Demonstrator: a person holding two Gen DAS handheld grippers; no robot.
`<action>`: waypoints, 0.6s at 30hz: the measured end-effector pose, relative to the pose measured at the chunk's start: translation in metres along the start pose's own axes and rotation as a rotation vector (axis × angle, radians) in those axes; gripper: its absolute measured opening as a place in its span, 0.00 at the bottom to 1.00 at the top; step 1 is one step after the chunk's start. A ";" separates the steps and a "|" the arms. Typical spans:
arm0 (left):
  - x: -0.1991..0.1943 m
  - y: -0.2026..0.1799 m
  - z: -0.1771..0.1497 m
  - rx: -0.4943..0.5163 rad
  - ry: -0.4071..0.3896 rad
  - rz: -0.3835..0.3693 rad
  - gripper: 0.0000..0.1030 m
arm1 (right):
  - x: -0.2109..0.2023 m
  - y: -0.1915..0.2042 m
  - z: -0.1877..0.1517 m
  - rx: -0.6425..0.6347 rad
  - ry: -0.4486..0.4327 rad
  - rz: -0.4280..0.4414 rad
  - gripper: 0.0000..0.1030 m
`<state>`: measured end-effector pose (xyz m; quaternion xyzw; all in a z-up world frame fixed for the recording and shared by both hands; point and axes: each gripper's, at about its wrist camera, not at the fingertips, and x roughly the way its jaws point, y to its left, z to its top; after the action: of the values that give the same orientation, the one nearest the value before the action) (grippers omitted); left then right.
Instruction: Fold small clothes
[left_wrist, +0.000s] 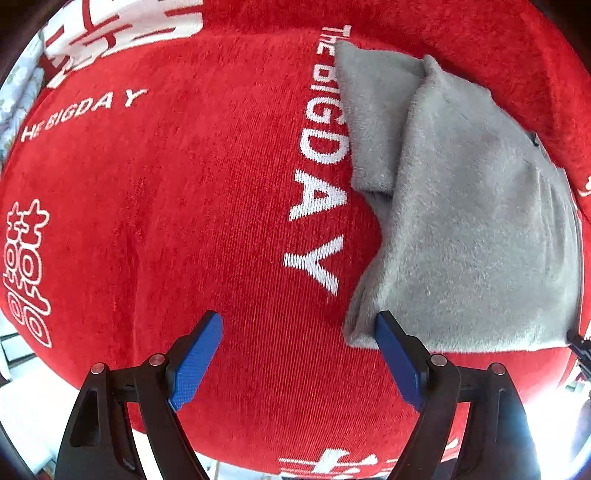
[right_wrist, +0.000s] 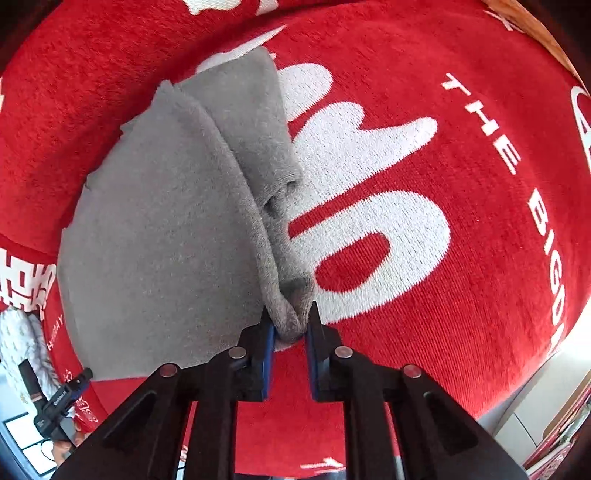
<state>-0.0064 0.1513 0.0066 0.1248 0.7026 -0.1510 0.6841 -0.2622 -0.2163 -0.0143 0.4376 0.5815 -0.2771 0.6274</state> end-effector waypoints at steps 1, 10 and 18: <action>-0.003 -0.002 -0.001 0.011 -0.001 0.004 0.83 | -0.003 0.000 -0.001 -0.005 -0.001 -0.008 0.19; -0.038 -0.030 0.005 0.054 -0.027 -0.097 0.83 | -0.026 0.043 -0.037 -0.113 0.008 -0.018 0.38; -0.047 -0.036 0.010 0.041 -0.031 -0.210 0.83 | -0.002 0.090 -0.044 -0.159 0.055 0.045 0.46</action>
<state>-0.0093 0.1152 0.0553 0.0621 0.6980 -0.2379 0.6725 -0.2071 -0.1368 0.0108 0.4069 0.6087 -0.2039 0.6498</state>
